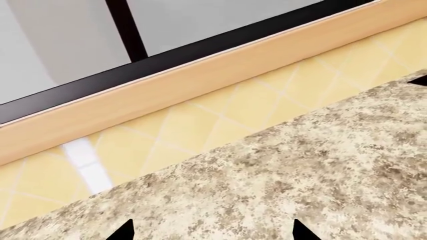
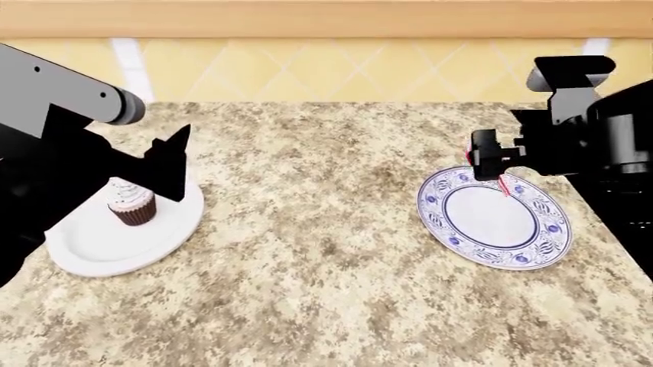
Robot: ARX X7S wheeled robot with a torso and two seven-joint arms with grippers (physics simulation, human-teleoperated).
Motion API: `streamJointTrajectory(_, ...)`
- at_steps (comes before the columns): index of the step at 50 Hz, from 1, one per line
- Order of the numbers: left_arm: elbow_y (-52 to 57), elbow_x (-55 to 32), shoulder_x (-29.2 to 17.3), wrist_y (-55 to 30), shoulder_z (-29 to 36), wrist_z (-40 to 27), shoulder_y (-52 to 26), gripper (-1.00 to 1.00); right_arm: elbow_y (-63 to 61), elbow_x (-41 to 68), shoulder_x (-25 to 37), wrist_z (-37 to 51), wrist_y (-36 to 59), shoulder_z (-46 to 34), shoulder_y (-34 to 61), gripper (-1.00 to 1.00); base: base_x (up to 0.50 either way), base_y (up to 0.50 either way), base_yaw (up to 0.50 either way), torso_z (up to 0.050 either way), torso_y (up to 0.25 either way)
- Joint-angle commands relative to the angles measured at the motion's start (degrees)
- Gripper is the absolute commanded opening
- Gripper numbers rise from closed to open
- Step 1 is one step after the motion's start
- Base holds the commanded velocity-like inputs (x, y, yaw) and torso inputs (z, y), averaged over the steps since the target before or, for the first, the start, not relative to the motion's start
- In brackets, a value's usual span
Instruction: Move the dessert items from the plate to the tray.
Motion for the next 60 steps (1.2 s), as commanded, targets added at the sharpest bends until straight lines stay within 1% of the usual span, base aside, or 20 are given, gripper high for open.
streamJointTrajectory(1,0.57,-0.91,-0.68,-0.12,-0.27,0.04,0.36,1.00,-3.44,1.55,0.66,1.65,1.55,1.85,3.82,-1.00,0.00,0.00,0.00,0.049,0.090)
streamJointTrajectory(3,0.53,-0.79,-0.71,-0.07,-0.13,0.11,0.37,1.00,-3.85,1.79,0.70,1.90,1.50,2.18,4.40,-1.00,0.00,0.00,0.00,0.050,0.091)
streamJointTrajectory(5,0.48,-0.71,-0.63,0.01,0.04,0.21,0.39,1.00,-6.31,2.27,1.13,1.63,-1.00,3.49,3.94,-1.00,0.00,0.00,0.00,0.050,0.083)
streamJointTrajectory(8,0.08,-1.35,-0.25,-0.18,-0.31,-0.45,0.27,1.00,-14.16,2.77,1.79,4.75,-8.31,7.68,0.71,-1.00,0.00,0.00,0.00,0.050,0.074)
streamJointTrajectory(10,-0.31,-2.04,0.01,-0.41,-0.90,-1.44,0.25,1.00,-20.28,0.79,2.35,6.17,-13.66,8.32,-1.63,-1.00,0.00,0.00,0.00,0.050,0.074)
streamJointTrajectory(14,-0.41,-3.03,0.09,-0.15,-2.47,-3.50,1.63,1.00,-27.89,-3.84,2.66,7.07,-22.64,8.29,-5.14,-1.00,0.00,0.00,0.00,0.050,0.074)
streamJointTrajectory(18,0.15,-3.26,-0.64,1.84,-5.95,-6.42,6.07,1.00,-29.27,-6.45,1.94,6.59,-27.35,7.93,-6.70,-1.00,0.00,0.00,0.00,0.034,0.038)
streamJointTrajectory(22,1.17,-2.24,-1.52,6.25,-11.86,-8.89,13.68,1.00,-29.18,-8.01,0.95,5.01,-30.94,7.67,-7.38,-1.00,0.00,0.00,0.00,0.000,0.000)
streamJointTrajectory(27,2.58,2.76,-2.86,11.38,-16.00,-8.92,23.94,1.00,-30.01,-7.66,0.67,4.41,-32.21,8.25,-7.58,-1.00,0.00,0.00,0.00,0.000,0.000)
streamJointTrajectory(31,2.88,4.20,-3.39,13.39,-18.47,-8.79,28.30,1.00,-30.28,-7.28,0.63,4.61,-32.43,8.60,-7.99,-1.00,0.00,0.00,0.00,0.000,0.000)
streamJointTrajectory(42,2.82,4.85,-3.48,13.52,-17.55,-8.30,28.89,1.00,-29.67,-8.03,-0.35,3.55,-33.04,7.34,-8.44,-1.00,0.00,0.00,0.00,0.000,0.000)
streamJointTrajectory(54,-0.42,7.45,-2.14,12.70,-11.11,-5.62,22.91,1.00,-29.15,-8.60,-0.98,3.06,-32.99,6.15,-8.88,-1.00,0.00,0.00,0.00,0.000,0.000)
streamJointTrajectory(60,-1.47,8.53,-1.55,12.93,-9.30,-4.57,21.64,1.00,-29.07,-8.84,-1.07,3.02,-33.18,5.86,-9.23,-1.00,0.00,0.00,0.00,0.000,0.000)
